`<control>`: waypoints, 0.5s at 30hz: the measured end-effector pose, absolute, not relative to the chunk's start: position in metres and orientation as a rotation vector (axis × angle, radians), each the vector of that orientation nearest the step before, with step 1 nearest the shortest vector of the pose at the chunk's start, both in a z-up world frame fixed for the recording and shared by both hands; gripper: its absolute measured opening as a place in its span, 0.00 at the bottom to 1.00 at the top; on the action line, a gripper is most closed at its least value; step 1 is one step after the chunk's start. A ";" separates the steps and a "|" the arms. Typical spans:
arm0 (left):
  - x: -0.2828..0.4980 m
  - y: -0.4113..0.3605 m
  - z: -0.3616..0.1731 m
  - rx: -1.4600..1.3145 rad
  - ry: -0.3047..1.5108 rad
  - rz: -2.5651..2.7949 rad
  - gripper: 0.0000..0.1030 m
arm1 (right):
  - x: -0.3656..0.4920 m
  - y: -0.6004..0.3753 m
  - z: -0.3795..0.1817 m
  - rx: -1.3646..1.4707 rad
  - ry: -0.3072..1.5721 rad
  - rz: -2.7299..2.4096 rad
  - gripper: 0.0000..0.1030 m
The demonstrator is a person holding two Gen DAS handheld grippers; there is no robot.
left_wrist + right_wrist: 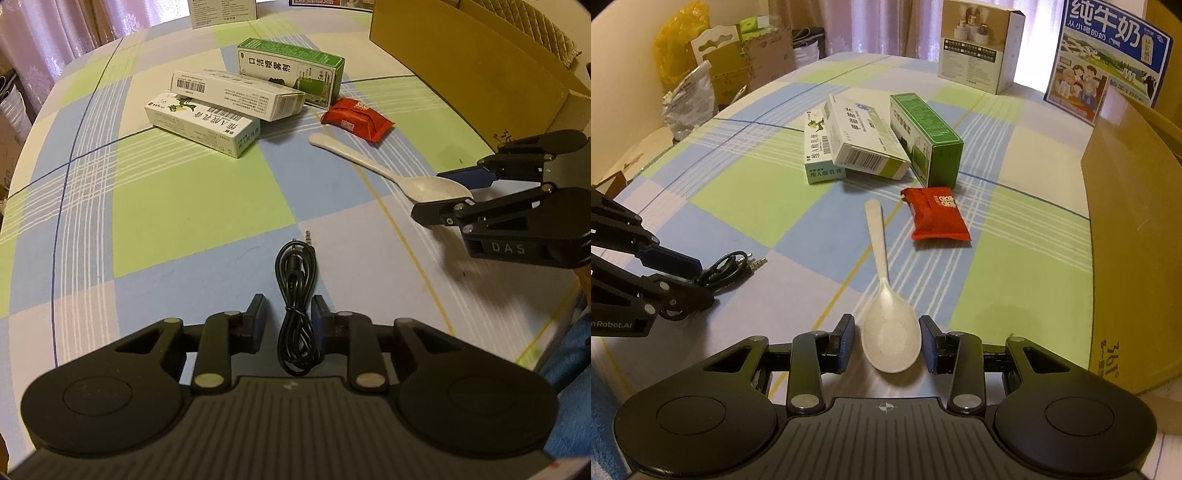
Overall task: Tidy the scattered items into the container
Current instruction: 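Lift the spoon with the right tool while the left tool lifts the cable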
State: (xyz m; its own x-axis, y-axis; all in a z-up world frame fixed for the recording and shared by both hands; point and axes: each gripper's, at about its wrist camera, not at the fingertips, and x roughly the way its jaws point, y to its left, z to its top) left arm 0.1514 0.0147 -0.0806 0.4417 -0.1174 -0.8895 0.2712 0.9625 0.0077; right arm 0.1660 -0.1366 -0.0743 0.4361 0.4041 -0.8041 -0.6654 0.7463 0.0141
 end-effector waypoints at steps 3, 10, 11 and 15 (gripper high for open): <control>0.151 0.015 -0.080 0.144 1.087 -0.254 0.12 | 0.166 -0.137 -0.074 -0.325 0.897 0.681 0.28; 0.148 0.013 -0.075 0.138 1.079 -0.269 0.11 | 0.164 -0.138 -0.068 -0.309 0.865 0.679 0.27; 0.147 0.014 -0.073 0.131 1.074 -0.269 0.10 | 0.164 -0.138 -0.066 -0.303 0.858 0.680 0.27; 0.145 0.016 -0.067 0.116 1.063 -0.266 0.10 | 0.163 -0.140 -0.062 -0.283 0.844 0.682 0.27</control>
State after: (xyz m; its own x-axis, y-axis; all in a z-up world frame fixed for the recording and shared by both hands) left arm 0.1452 0.0160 -0.0667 0.4577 -0.1594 -0.8747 0.2709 0.9620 -0.0336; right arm 0.1627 -0.1403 -0.0623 0.4701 0.4405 -0.7649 -0.6551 0.7549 0.0321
